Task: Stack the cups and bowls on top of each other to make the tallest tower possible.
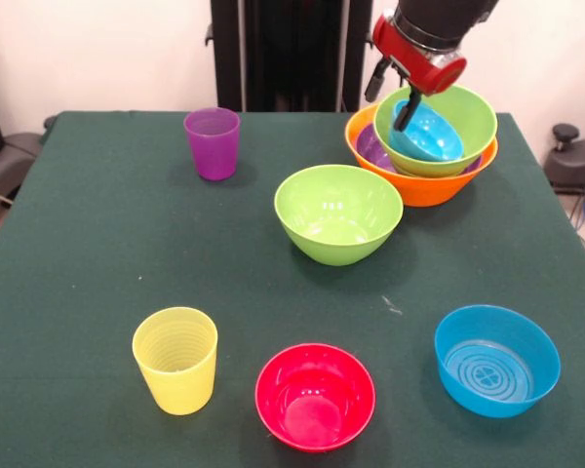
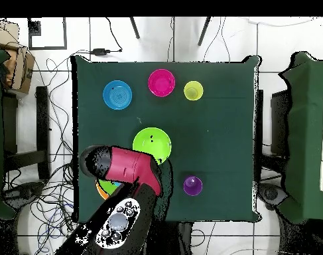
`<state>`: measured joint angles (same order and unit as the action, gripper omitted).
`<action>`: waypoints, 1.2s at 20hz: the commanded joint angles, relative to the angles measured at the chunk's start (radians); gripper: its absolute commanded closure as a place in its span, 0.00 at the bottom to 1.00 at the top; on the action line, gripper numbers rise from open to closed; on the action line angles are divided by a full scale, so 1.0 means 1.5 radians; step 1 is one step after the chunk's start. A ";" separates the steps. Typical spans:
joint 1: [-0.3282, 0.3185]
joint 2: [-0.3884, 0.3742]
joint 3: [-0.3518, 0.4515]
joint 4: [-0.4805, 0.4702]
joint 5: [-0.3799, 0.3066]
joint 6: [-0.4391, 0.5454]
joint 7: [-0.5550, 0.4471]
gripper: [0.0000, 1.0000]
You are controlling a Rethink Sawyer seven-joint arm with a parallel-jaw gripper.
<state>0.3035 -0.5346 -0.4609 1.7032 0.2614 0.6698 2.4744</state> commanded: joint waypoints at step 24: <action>-0.019 -0.010 0.118 0.023 -0.058 -0.094 -0.052 0.00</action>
<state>0.3102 -0.5177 -0.4433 1.6987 0.2531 0.6416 2.4744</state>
